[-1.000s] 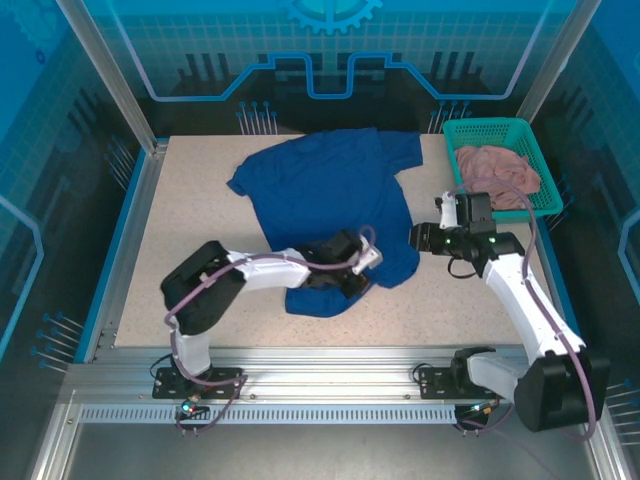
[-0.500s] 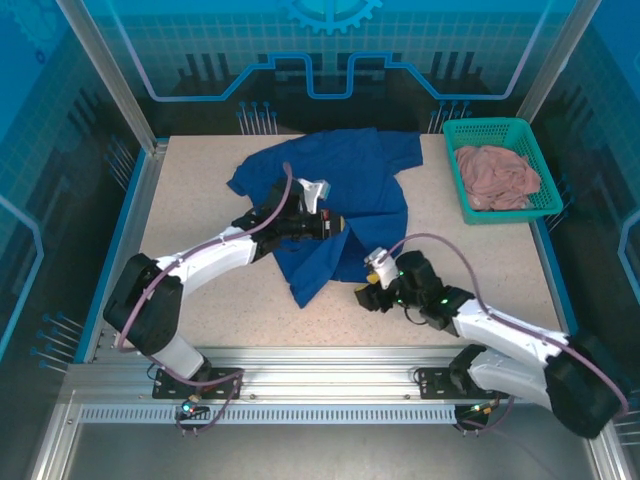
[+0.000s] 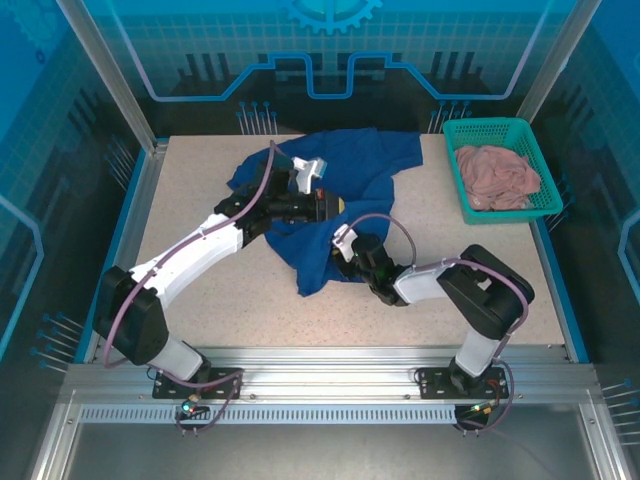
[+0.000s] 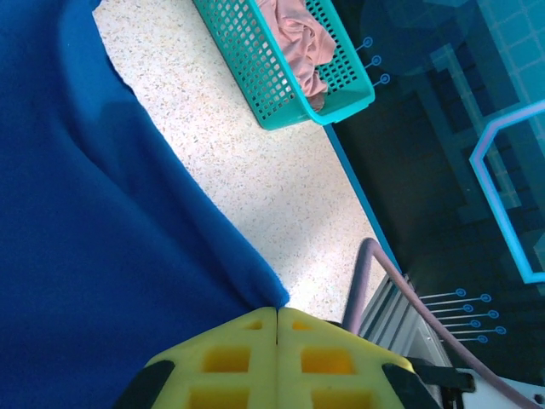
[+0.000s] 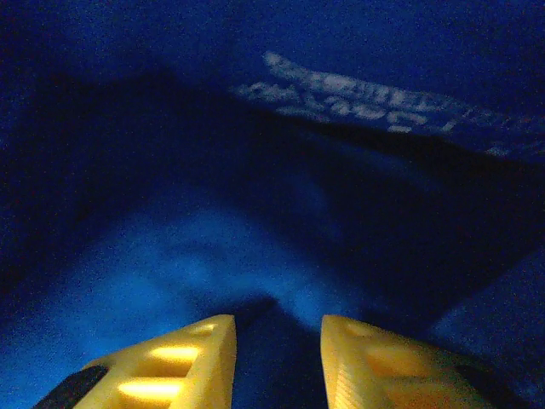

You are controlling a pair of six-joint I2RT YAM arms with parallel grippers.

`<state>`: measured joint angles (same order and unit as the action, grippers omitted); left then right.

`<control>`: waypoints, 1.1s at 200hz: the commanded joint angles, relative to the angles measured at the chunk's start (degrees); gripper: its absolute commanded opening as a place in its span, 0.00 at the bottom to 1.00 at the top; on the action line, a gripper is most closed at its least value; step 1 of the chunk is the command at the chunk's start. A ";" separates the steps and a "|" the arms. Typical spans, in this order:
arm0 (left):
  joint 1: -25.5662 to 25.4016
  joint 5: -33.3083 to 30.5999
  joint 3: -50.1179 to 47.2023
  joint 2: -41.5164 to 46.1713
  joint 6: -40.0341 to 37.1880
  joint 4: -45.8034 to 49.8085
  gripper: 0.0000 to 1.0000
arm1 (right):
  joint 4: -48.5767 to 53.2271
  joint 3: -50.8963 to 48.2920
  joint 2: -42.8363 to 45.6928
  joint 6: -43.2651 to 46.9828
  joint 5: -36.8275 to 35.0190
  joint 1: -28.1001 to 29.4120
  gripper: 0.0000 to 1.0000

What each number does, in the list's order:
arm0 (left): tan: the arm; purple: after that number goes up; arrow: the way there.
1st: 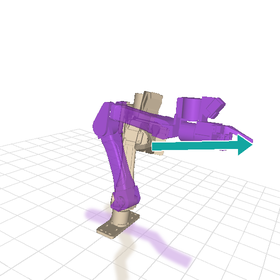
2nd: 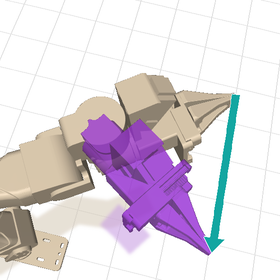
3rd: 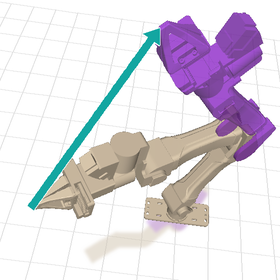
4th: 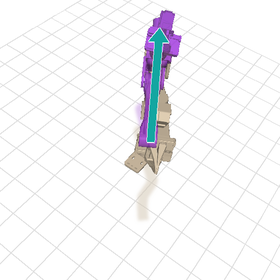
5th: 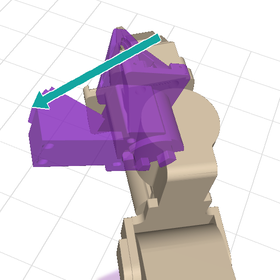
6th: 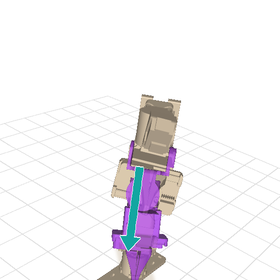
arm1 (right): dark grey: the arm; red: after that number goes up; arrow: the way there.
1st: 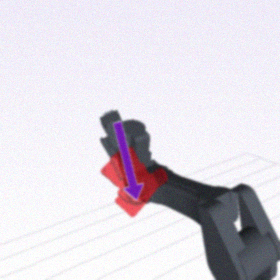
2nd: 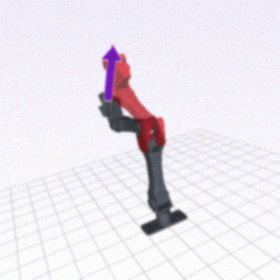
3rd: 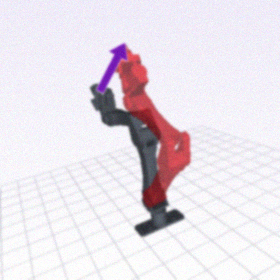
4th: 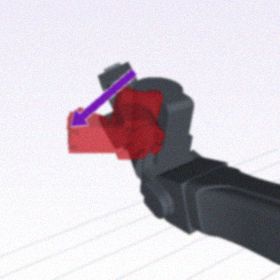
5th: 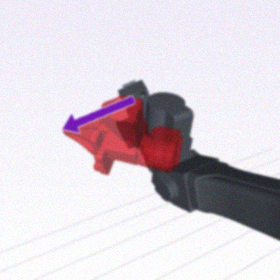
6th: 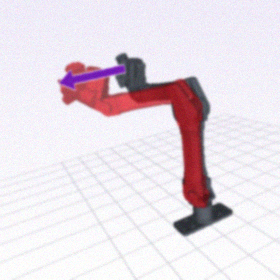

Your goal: Fold the inside-out t-shirt

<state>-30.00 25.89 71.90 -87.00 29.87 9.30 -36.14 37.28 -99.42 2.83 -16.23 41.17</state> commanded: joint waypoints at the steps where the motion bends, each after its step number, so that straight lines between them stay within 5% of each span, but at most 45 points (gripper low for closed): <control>1: 1.20 2.61 1.21 2.93 -1.05 2.12 0.00 | -0.69 3.80 -1.51 -2.41 -2.50 -2.58 0.31; 42: 1.63 5.50 -0.33 5.06 2.78 -3.85 0.00 | 8.16 9.04 -3.14 -5.24 -7.09 -3.79 0.25; 73: 0.56 5.67 2.04 4.66 5.57 -6.49 0.00 | 8.80 11.84 -6.19 1.23 -13.01 0.64 0.27; 124: -3.15 0.70 7.03 2.81 1.73 -2.31 0.00 | 9.98 16.85 -8.01 4.17 -5.68 3.39 0.40; 185: -5.22 3.63 5.50 7.24 0.93 -3.28 0.00 | 27.94 28.52 -10.97 -11.97 -4.91 -5.31 0.47; 220: -5.19 1.51 5.88 9.46 -1.03 -0.63 0.00 | 24.11 23.94 -7.79 -13.83 -2.45 -7.27 0.50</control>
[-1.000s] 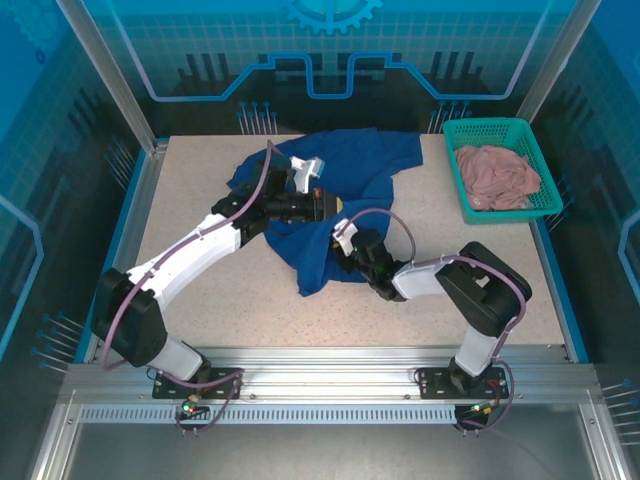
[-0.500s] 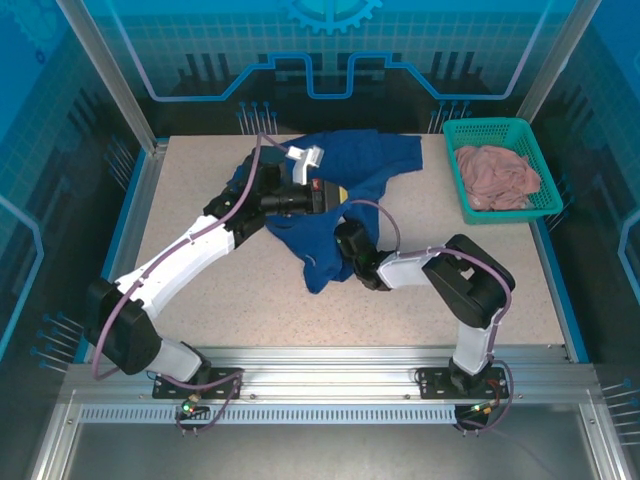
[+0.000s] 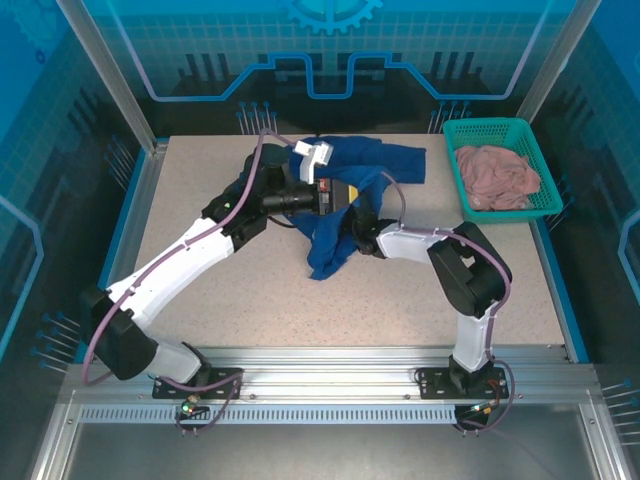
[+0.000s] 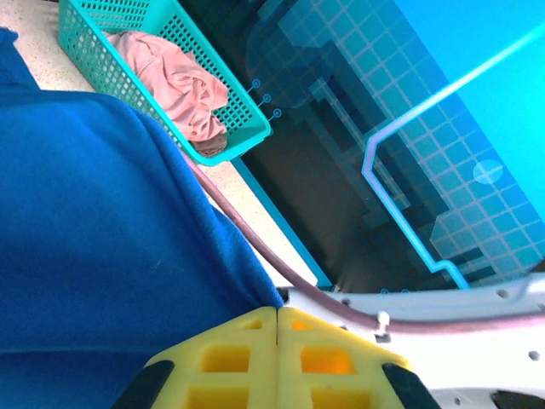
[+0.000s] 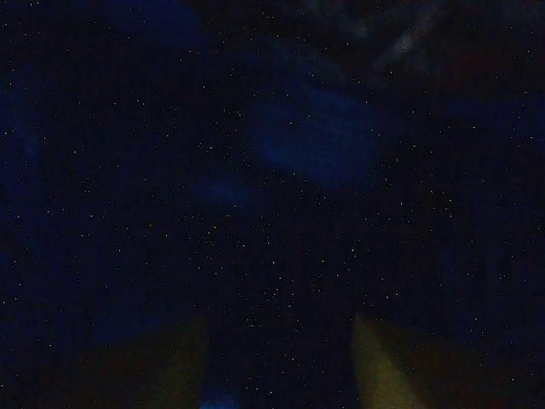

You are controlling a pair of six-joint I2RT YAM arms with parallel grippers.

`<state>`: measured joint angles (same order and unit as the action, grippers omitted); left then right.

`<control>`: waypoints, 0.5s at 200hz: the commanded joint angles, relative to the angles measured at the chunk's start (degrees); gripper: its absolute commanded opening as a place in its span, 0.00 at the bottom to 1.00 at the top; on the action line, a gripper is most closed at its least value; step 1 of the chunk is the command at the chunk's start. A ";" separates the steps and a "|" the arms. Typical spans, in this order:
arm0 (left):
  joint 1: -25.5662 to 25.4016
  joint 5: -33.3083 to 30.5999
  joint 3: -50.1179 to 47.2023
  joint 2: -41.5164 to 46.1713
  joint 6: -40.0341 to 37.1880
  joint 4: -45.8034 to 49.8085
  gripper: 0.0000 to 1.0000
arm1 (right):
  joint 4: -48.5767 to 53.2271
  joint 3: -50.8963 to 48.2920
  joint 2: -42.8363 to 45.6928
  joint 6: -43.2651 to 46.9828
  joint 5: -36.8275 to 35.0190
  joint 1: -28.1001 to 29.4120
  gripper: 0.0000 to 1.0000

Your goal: Fold the inside-out t-shirt

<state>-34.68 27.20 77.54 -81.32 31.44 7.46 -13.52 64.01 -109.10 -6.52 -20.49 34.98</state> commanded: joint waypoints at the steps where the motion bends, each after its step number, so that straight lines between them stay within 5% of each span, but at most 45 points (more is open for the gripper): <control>1: -0.50 0.26 0.24 3.79 -2.61 1.18 0.00 | 1.44 -2.90 2.01 -4.51 1.97 -1.25 0.50; 34: -0.48 -2.30 1.16 4.84 -4.19 2.80 0.00 | -6.28 -9.89 7.51 -0.84 9.55 -4.13 0.55; 100: -5.27 -2.59 10.05 1.12 -6.50 3.57 0.00 | -2.74 -6.97 4.56 20.02 0.24 2.04 0.72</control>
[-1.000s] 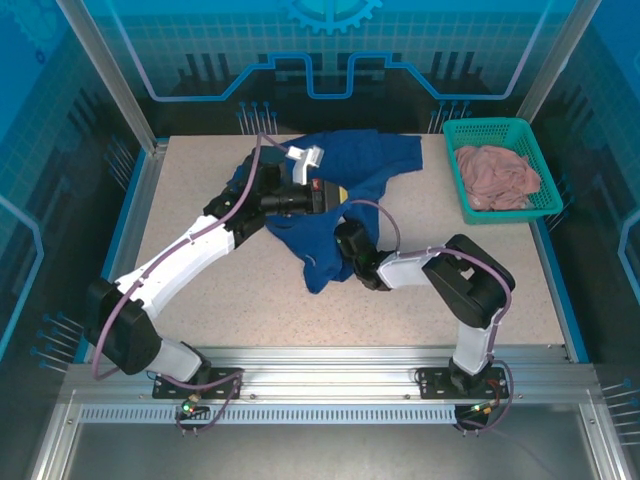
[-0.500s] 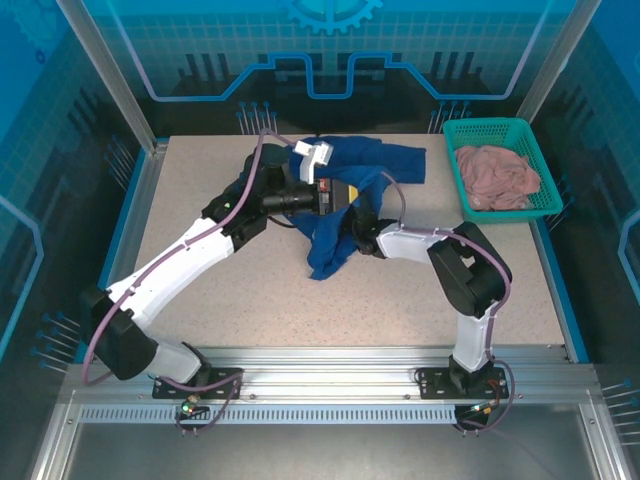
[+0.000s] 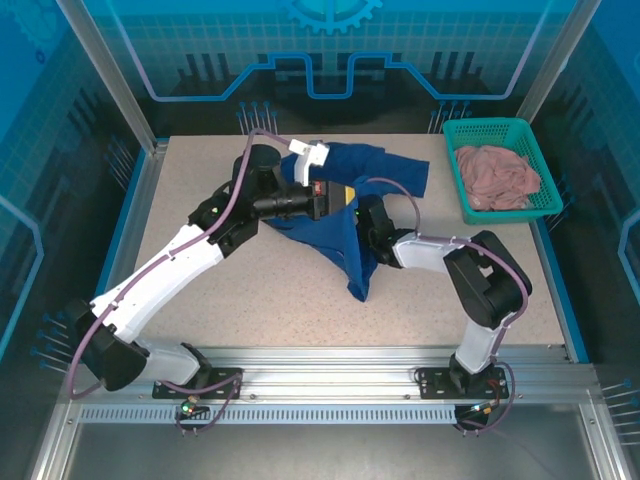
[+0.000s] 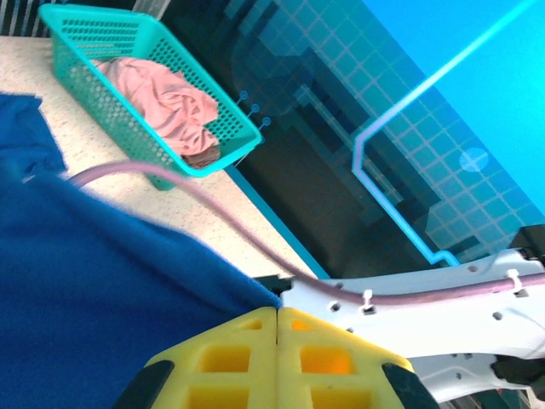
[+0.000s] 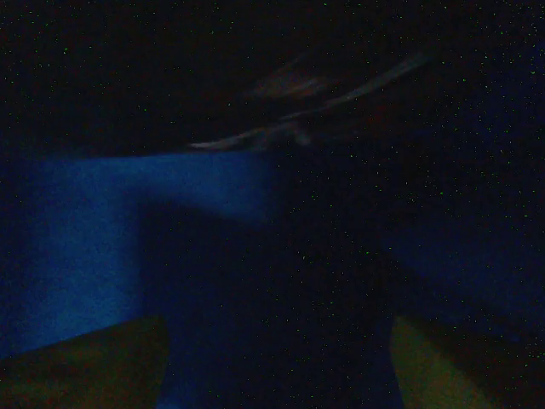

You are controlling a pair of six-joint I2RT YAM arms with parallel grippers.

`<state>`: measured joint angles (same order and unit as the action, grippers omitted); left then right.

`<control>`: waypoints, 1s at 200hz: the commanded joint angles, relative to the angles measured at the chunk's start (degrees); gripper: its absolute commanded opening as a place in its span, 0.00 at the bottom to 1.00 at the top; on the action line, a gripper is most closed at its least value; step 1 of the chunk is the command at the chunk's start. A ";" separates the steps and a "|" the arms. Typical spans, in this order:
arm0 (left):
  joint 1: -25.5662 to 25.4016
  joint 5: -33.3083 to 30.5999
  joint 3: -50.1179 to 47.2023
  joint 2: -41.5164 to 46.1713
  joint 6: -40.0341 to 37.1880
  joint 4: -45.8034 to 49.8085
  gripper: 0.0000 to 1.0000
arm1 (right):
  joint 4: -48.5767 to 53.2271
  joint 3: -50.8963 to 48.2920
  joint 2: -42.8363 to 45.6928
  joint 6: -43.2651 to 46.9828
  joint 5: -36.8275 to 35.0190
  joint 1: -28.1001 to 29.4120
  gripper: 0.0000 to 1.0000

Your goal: Fold the inside-out t-shirt

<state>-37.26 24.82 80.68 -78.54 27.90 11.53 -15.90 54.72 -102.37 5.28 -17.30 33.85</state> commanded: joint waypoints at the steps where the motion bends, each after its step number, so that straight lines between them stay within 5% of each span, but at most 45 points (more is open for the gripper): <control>1: -2.76 -0.25 7.14 -1.81 -3.00 -0.43 0.00 | -0.40 2.32 -2.28 8.41 -3.11 3.34 0.72; 57: -3.72 -3.85 18.04 -9.23 -7.02 4.90 0.00 | -0.92 4.45 -4.28 12.68 -5.95 8.21 0.77; 129: -4.91 4.46 14.58 -3.99 -5.61 -0.13 0.00 | 17.79 22.45 -14.79 9.52 -8.74 3.99 0.84; 156: -4.87 3.90 13.62 -0.92 -6.92 0.62 0.00 | 19.85 23.73 -14.63 7.79 -6.23 1.20 0.83; 200: -4.38 -8.27 12.80 1.93 -12.49 7.51 0.00 | 12.62 14.41 -5.64 10.15 7.76 -2.29 0.83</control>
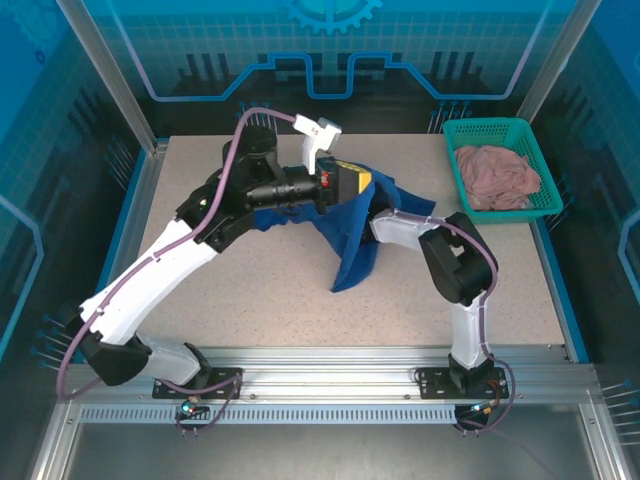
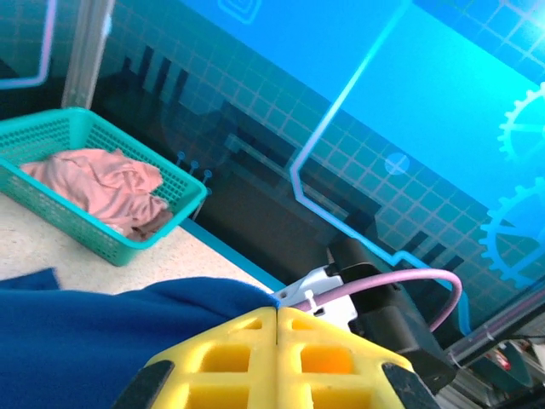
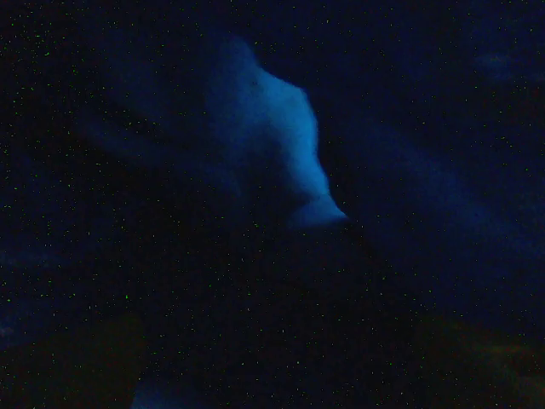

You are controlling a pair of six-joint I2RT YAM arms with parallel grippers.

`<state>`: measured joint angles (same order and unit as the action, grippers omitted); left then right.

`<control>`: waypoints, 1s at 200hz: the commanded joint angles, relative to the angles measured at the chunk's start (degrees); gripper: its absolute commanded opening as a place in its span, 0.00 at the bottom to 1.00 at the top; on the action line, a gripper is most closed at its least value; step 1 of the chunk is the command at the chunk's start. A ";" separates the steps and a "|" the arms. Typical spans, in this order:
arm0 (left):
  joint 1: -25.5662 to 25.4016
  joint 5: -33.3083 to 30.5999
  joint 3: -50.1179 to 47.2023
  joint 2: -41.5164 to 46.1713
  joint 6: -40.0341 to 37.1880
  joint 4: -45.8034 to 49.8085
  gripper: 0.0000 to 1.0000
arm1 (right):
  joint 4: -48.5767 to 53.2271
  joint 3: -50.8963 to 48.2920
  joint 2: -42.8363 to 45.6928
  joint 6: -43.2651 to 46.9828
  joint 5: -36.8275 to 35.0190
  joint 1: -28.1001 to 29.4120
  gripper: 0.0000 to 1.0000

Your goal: Fold the inside-out t-shirt

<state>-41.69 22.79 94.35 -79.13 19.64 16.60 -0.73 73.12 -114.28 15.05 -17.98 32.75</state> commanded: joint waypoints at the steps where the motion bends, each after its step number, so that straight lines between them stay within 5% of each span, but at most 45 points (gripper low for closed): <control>1: 0.09 -6.25 -0.98 2.55 -4.24 2.41 0.00 | -2.62 -4.06 6.40 0.35 8.55 -1.24 0.83; 60: 0.39 -0.54 0.11 4.21 -2.69 -1.10 0.00 | 5.83 6.27 -0.42 3.72 -1.45 -1.19 0.83; 154: 2.46 -12.43 2.50 4.34 -7.76 0.43 0.00 | 33.26 15.67 -9.14 0.94 -1.02 -2.82 0.86; 180: 3.34 -14.56 2.19 4.73 -7.90 -0.01 0.00 | 37.71 17.95 -12.32 1.32 1.20 -3.93 0.81; 200: 3.77 -16.49 1.52 4.86 -8.30 0.01 0.00 | 39.58 19.00 -14.04 1.96 2.90 -4.19 0.68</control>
<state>-38.68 9.89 95.85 -76.12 13.06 17.98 30.39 91.13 -123.81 16.80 -17.19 29.80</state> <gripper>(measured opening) 0.054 0.764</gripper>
